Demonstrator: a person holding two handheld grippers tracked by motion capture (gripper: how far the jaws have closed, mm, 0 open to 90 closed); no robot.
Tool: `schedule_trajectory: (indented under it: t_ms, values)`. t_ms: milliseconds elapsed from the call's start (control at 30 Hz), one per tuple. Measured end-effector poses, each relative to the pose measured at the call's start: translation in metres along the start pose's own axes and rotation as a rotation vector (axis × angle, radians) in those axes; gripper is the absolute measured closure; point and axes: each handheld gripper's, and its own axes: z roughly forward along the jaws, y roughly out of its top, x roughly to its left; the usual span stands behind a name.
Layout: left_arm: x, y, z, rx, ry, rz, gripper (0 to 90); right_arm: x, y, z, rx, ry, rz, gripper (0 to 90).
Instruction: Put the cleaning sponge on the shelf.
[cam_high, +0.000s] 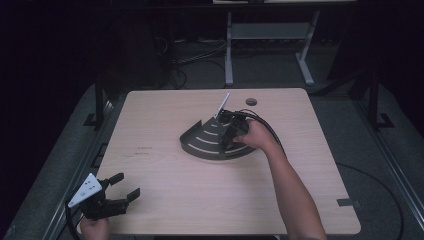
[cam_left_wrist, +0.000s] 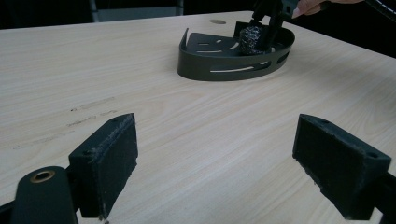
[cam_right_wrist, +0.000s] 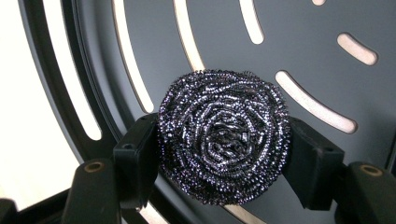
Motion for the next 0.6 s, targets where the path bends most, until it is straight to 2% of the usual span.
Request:
schedule_trajectory:
  t_ms: [333,600]
  values:
    - [0.0000,-0.0003,0.0006,0.004,0.000,-0.002,13.3,-0.0004,0.0005,0.0045,0.015,-0.006,0.004,33.2]
    - [0.0003,-0.0004,0.0007,0.002,-0.001,-0.004,13.3,-0.0022,-0.0002,0.0089,-0.002,0.011,0.019,33.1]
